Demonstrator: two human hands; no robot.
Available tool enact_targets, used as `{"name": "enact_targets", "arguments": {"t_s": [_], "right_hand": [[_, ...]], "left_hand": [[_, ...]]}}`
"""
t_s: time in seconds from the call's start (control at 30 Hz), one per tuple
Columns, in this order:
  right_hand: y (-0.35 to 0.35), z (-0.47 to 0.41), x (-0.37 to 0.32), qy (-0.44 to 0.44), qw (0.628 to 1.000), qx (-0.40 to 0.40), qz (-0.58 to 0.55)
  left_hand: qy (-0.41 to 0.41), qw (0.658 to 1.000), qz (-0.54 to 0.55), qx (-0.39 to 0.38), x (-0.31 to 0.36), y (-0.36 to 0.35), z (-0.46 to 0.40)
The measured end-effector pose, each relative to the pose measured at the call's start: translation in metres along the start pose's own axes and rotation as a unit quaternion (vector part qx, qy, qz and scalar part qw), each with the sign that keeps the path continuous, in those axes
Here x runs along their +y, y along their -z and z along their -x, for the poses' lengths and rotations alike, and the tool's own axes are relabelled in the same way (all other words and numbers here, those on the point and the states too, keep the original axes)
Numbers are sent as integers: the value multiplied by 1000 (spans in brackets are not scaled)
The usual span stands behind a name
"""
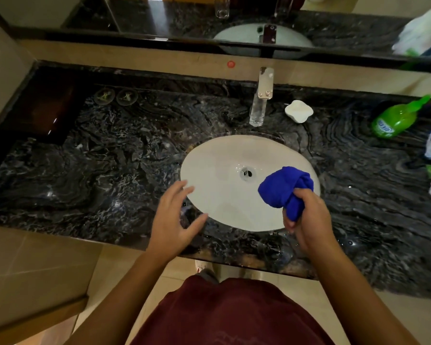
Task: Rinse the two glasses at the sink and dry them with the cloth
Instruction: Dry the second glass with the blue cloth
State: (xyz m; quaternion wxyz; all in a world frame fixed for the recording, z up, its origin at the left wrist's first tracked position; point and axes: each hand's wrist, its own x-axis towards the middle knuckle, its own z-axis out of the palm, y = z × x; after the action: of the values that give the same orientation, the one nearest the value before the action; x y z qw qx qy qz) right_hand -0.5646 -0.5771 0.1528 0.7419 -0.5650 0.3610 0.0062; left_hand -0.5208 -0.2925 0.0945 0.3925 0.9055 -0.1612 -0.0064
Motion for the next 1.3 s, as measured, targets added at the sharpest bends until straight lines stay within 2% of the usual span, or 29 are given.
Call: {"name": "enact_targets", "arguments": {"t_s": [0.13,0.27,0.47,0.7,1.03,1.2,1.3], "right_hand": [[23,-1,-7,8,998,50,-37],[50,1,-3,-4,996,82,-30],[81,6,13,-25,992,115,-48],[107,11,21,-39,993,103,-39],[109,9,22,-35,996,86,-21],[107,7,14,-24,997,76,-7],[104,11,0,-1,999,38,-6]], "left_hand": [[-72,990,55,-105,38,-40,2],[-111,962,35,-247,60,-82,10],[-131,931,15,-340,70,-124,21],[-117,930,-4,-349,62,-153,26],[-125,932,5,-341,65,-156,18],[12,955,132,-265,86,-126,-7],[62,940,259,-216,115,-88,-32]]}}
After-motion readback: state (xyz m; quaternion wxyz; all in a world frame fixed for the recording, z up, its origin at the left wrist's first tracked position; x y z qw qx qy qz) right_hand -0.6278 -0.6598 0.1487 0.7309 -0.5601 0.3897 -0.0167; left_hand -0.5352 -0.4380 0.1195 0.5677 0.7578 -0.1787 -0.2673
